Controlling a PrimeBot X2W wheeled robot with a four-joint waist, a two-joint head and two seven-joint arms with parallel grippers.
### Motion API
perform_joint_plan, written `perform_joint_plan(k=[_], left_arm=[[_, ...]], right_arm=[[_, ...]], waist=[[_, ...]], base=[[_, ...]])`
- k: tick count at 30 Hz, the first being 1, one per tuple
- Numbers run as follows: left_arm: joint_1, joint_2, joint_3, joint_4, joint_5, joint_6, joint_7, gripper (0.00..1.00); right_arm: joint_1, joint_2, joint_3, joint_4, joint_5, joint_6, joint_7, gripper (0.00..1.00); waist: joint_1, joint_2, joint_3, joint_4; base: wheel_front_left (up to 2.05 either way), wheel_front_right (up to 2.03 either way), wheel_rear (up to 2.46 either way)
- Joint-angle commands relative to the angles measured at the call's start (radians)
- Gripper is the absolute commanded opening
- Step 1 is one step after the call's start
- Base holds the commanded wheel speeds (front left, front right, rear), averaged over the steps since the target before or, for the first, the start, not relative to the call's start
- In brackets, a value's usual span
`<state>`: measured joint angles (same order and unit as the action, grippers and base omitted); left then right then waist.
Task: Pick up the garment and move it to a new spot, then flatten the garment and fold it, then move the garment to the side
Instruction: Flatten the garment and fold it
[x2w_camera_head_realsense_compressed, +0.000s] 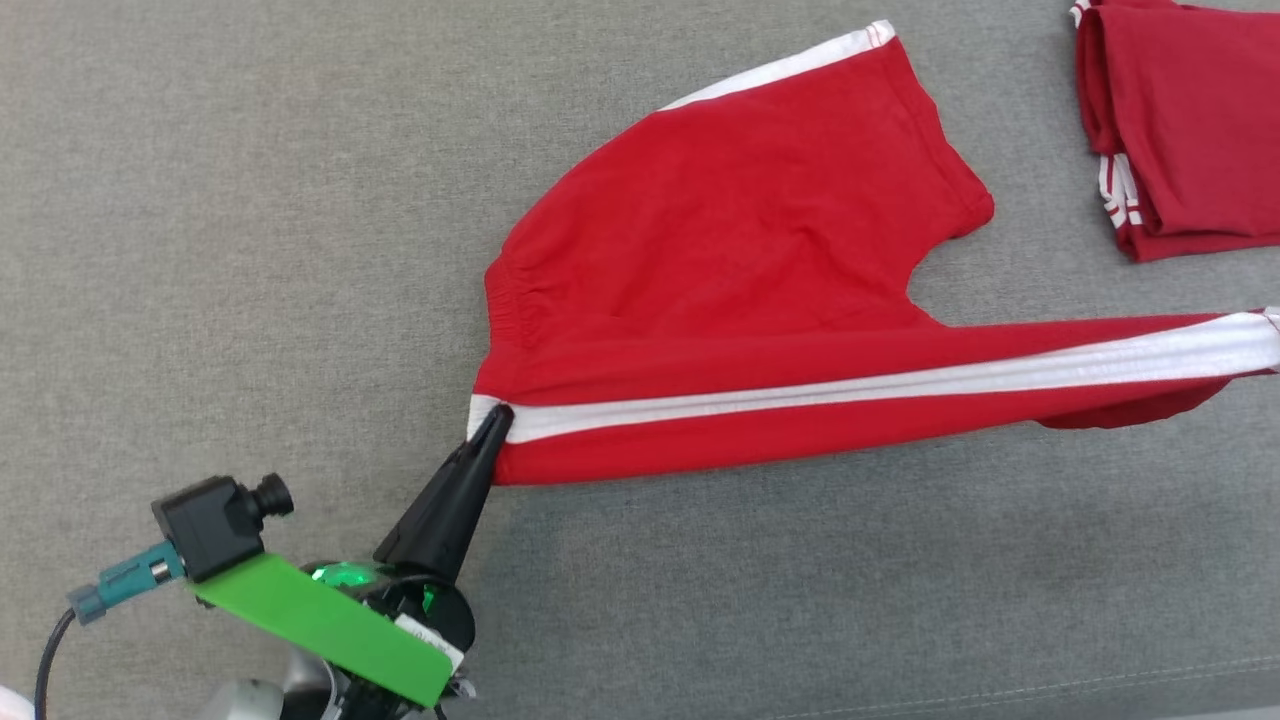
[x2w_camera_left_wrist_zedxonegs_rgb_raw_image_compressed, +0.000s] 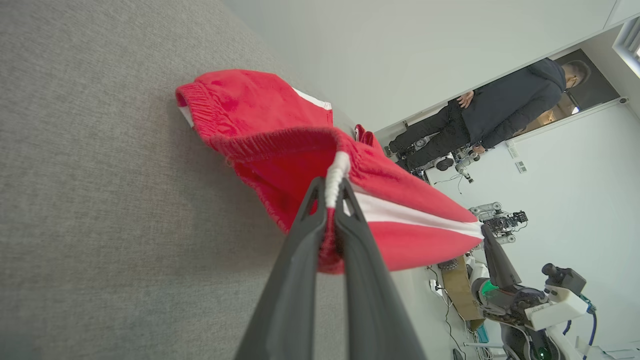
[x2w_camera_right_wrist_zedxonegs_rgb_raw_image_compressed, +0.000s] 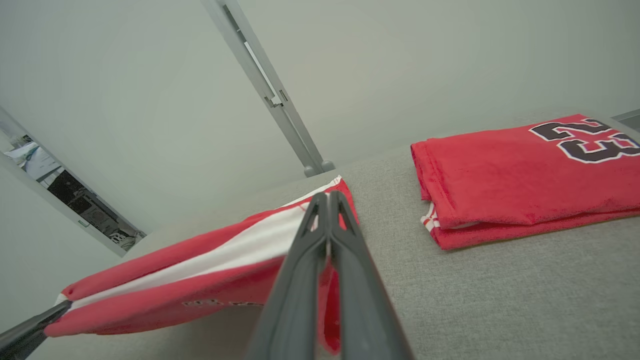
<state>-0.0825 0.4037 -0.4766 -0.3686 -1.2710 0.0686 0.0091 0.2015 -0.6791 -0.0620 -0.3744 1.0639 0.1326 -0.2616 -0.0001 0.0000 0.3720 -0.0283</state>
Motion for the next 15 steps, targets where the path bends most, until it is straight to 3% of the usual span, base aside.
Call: perform_joint_plan(k=[1,8,15], left_arm=[[-0.033,-0.004,0.021,0.018,-0.015,0.027,0.005,0.0],[-0.186,-0.061,0.03,0.141,-0.031,0.087,0.045,0.0],[-0.297,-0.089,0.033,0.233,-0.027,0.119,0.073,0.0]], right_arm=[[-0.045,-0.025,0.008,0.027,-0.023,-0.004,-0.004,0.0],[-0.328,-0.089,0.162,0.192,-0.104,-0.004,0.041,0.0],[-0.623,-0.132,0.359,0.332,-0.197,-0.003,0.093,0.0]], waist=[[0.0001,0.0,0.012,0.017],[0.0001,0.0,0.067,0.044],[0.0001,0.0,0.105,0.065]], base=[[0.0,0.0,0.0],[0.0,0.0,0.0],[0.0,0.0,0.0]])
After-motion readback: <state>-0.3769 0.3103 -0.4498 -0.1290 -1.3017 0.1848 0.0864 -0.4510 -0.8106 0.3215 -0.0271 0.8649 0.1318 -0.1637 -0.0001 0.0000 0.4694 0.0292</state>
